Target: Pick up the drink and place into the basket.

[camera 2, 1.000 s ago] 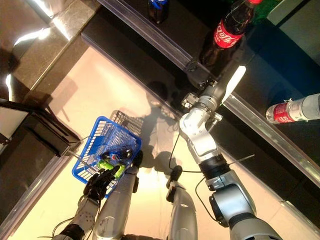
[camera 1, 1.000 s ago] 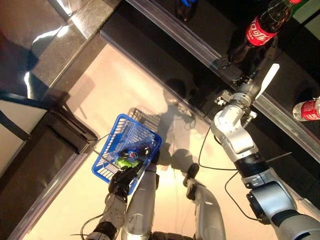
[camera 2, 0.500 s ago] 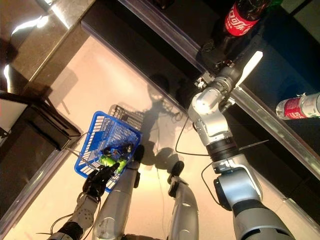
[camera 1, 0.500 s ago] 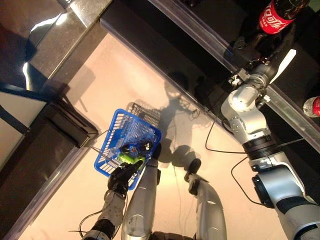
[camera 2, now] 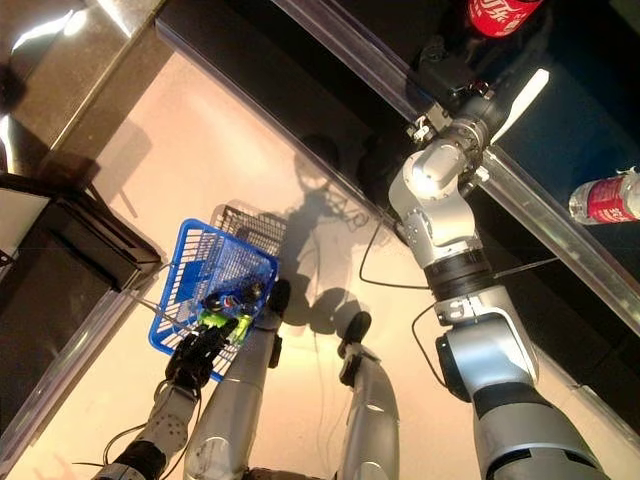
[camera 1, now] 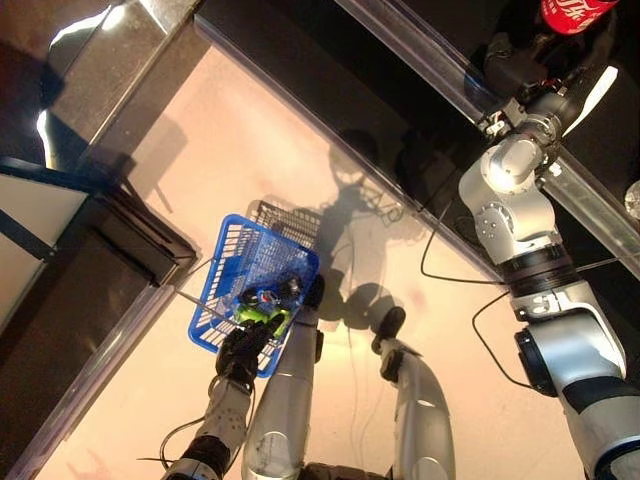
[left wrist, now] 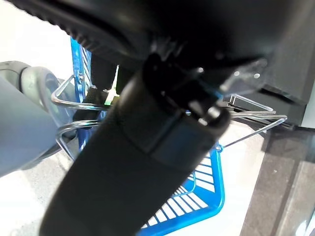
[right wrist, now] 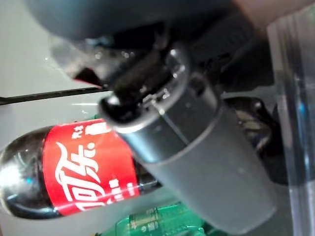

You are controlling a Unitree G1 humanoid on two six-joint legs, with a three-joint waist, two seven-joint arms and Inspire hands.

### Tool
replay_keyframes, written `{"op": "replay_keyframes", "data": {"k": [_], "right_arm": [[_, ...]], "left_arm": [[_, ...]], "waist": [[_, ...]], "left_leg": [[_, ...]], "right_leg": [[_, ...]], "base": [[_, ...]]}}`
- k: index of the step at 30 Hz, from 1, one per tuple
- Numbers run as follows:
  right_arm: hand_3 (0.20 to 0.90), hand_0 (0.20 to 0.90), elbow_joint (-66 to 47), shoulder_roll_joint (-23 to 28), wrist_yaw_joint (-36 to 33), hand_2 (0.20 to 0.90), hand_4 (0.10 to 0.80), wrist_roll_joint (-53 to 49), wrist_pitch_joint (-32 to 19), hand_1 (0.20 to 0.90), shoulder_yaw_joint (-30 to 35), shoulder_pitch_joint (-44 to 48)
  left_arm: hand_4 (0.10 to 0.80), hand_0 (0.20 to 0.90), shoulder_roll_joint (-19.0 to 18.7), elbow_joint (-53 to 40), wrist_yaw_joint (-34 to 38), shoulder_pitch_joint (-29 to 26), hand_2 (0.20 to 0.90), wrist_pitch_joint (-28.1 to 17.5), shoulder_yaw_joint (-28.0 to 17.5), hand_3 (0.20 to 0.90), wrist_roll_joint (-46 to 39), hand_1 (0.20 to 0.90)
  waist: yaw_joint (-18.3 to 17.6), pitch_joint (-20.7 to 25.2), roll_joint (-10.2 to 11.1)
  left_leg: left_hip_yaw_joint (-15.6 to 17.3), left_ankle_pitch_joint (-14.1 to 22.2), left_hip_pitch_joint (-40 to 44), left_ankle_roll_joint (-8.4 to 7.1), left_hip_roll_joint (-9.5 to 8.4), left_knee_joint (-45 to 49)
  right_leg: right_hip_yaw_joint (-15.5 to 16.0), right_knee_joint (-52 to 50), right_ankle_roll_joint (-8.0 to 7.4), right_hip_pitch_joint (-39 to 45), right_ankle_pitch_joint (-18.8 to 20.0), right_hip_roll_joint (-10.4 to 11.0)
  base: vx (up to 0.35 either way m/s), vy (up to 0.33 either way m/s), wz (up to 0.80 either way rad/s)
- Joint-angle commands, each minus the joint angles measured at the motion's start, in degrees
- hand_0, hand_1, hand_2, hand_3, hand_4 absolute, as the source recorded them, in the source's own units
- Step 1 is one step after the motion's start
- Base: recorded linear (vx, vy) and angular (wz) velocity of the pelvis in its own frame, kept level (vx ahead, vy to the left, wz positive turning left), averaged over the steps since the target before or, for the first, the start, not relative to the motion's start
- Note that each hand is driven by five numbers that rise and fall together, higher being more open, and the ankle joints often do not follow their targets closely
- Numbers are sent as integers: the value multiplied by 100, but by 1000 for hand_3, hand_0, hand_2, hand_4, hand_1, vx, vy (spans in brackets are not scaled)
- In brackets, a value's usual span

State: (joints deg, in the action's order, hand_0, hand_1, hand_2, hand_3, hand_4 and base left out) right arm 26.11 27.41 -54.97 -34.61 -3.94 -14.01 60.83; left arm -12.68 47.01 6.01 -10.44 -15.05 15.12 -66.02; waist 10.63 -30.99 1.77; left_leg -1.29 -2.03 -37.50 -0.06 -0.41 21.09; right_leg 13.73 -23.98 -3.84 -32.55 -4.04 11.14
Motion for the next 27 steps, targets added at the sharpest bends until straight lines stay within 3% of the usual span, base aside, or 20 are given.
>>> {"op": "replay_keyframes", "data": {"k": [1,10,18,24,25,26,27], "right_arm": [[900,900,-317,671,713,900,800,-400,-478,900,-101,798],[900,900,-244,837,1442,900,800,-1386,-578,900,-84,1039],[900,900,130,971,1431,900,800,-2009,-569,900,-155,1324],[900,900,222,1114,1295,900,800,-1780,-409,900,-352,1579],[774,792,247,1144,1281,792,674,-1673,-337,792,-371,1626],[436,502,252,1164,1213,502,336,-1571,-290,502,-416,1673],[200,300,245,1198,1149,300,100,-1474,-197,300,-454,1744]], "left_arm": [[100,300,-406,-985,-175,677,300,-586,87,200,19,300],[100,300,-631,-1049,-230,875,300,-463,-50,200,43,300],[100,300,-827,-1227,-276,1041,300,-421,-81,200,-29,300],[100,300,-953,-1357,-350,1156,300,-410,-58,200,-59,300],[100,300,-968,-1392,-350,1174,300,-414,-49,200,-57,300],[100,300,-978,-1411,-364,1196,300,-429,-42,200,-69,300],[100,300,-1006,-1475,-349,1212,300,-408,-58,200,-80,300]], "waist": [[134,120,-138],[198,120,-45],[282,120,-5],[335,120,38],[340,120,42],[346,120,42],[349,120,44]], "left_leg": [[-107,735,-7,95,-106,584],[-143,770,-147,93,-113,623],[-204,1003,-267,88,-118,824],[-244,1110,-427,117,-145,1019],[-250,1121,-467,122,-150,1052],[-253,1116,-493,124,-153,1062],[-258,1119,-526,125,-159,1074]], "right_leg": [[-226,388,-192,133,420,19],[-159,453,-263,54,493,12],[-157,332,-345,-19,406,-28],[-114,178,-355,-156,391,-63],[-103,151,-353,-188,386,-69],[-101,135,-349,-214,385,-80],[-96,111,-345,-253,377,-95]], "base": [[0,0,0],[0,0,0],[49,-8,1],[20,-2,-1],[0,0,0],[0,0,0],[0,0,0]]}}
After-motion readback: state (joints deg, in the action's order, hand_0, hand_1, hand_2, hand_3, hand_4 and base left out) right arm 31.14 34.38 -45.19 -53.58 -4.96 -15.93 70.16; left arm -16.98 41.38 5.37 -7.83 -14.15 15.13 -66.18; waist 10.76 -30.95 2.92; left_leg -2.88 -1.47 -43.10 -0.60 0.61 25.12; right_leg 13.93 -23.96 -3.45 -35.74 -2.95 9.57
